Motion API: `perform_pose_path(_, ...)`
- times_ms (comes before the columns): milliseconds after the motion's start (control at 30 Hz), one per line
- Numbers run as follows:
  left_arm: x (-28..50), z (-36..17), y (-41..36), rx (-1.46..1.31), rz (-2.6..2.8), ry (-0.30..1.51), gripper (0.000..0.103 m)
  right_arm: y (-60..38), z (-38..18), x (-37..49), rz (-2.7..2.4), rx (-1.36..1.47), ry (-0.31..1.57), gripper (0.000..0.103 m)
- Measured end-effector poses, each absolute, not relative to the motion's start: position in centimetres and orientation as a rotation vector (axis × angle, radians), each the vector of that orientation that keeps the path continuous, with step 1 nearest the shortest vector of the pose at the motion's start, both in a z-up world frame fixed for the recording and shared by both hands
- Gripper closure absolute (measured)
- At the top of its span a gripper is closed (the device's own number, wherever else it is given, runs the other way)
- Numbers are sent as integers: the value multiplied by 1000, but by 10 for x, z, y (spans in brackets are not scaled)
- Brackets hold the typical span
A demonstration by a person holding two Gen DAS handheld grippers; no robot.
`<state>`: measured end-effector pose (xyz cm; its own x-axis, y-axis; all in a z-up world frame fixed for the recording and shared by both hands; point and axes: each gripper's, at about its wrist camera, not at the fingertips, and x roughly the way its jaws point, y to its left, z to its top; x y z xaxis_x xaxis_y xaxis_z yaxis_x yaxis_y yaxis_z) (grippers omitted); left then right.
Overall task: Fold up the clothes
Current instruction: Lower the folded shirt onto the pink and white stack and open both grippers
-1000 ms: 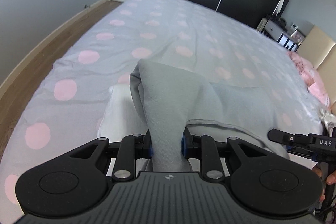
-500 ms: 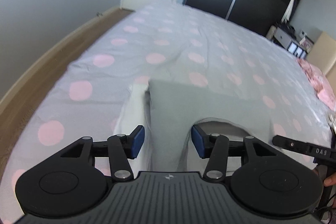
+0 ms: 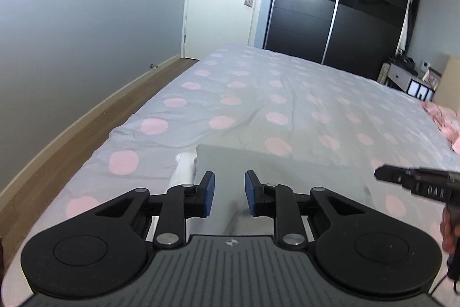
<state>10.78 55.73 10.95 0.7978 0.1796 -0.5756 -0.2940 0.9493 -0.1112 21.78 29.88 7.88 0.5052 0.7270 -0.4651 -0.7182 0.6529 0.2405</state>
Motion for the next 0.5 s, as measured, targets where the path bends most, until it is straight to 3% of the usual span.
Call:
perform_pose_path(300,133,37,599,-316,309,726,89,354,37,223,845,-72,619,82)
perform_pose_path(500,126,14,614,-400,319,698,89,374,23,226,826,-109,654,82)
